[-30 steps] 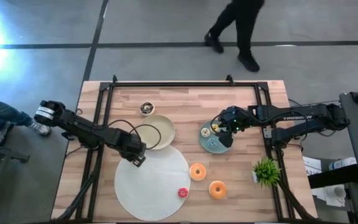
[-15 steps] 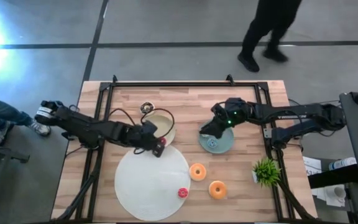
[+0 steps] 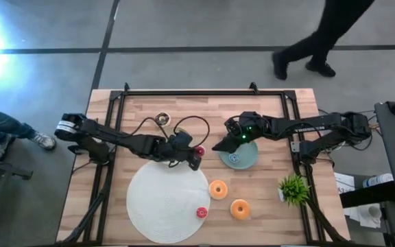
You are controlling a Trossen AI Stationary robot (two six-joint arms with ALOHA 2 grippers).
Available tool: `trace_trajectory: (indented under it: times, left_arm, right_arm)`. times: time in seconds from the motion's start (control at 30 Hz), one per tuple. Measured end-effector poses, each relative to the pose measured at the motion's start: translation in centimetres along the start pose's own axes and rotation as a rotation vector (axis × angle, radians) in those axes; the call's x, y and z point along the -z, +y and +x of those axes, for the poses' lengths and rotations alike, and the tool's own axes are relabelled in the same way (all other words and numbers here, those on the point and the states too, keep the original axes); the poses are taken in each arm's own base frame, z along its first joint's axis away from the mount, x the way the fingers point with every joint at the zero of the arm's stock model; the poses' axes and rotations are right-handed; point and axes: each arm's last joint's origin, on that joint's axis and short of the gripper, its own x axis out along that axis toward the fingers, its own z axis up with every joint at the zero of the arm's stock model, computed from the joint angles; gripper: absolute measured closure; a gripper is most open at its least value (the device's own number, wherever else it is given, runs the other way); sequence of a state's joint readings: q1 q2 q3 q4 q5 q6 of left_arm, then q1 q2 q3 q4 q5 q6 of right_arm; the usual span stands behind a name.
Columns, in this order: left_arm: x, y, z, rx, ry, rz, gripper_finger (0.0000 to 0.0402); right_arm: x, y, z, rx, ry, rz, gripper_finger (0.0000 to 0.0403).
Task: Pick & Place donuts
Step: Put the red donut on the blue plate
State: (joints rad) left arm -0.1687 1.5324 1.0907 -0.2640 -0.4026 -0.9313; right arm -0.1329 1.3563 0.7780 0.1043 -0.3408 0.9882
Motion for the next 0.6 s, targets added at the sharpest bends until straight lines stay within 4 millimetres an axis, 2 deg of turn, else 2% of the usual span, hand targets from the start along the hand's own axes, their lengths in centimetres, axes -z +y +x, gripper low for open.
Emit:
trace_trajectory:
  times: [0.33, 0.6]
  left_arm:
    - [-2.1, -1.5, 1.4, 0.087, -0.044, 0.003, 0.0402]
    - [-2.5, -2.1, 2.6, 0.108, -0.016, 0.022, 0.0402]
  right_arm:
    - [0.0, 0.0, 0.1, 0.017, -0.029, -0.050, 0.0174]
    - [0.0, 0.0, 0.1, 0.031, -0.046, -0.060, 0.0175]
